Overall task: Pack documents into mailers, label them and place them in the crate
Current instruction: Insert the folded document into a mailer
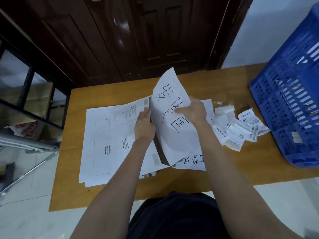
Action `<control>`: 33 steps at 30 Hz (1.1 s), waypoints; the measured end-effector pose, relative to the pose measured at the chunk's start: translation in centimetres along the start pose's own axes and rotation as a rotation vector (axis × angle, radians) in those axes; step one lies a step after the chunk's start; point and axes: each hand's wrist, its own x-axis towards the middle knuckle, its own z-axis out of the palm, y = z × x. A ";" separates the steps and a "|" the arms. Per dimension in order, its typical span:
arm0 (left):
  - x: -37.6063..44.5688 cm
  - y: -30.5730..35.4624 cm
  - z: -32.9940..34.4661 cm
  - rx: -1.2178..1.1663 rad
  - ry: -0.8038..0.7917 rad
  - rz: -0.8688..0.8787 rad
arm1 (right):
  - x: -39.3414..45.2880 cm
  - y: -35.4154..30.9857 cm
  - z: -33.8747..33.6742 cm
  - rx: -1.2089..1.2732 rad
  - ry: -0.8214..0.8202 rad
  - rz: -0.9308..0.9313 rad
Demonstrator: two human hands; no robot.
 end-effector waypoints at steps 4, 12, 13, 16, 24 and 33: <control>0.1 0.0 -0.3 -0.028 0.055 -0.008 | -0.2 -0.4 -0.1 -0.055 0.051 0.034; 0.5 0.6 -0.5 -0.109 0.090 -0.011 | -0.3 0.3 1.6 0.041 0.019 0.120; 0.6 0.5 -0.4 -0.111 0.090 -0.009 | -0.3 0.4 1.7 0.091 -0.011 0.133; 0.9 0.6 -0.2 -0.107 0.090 -0.038 | -0.4 0.3 1.4 0.190 -0.125 0.210; 0.7 1.1 -0.1 -0.147 0.071 -0.021 | -1.8 -0.4 0.5 0.046 -0.421 0.245; 0.6 2.3 -0.4 -0.166 0.087 0.008 | -1.6 -0.7 3.4 -0.028 -0.292 0.116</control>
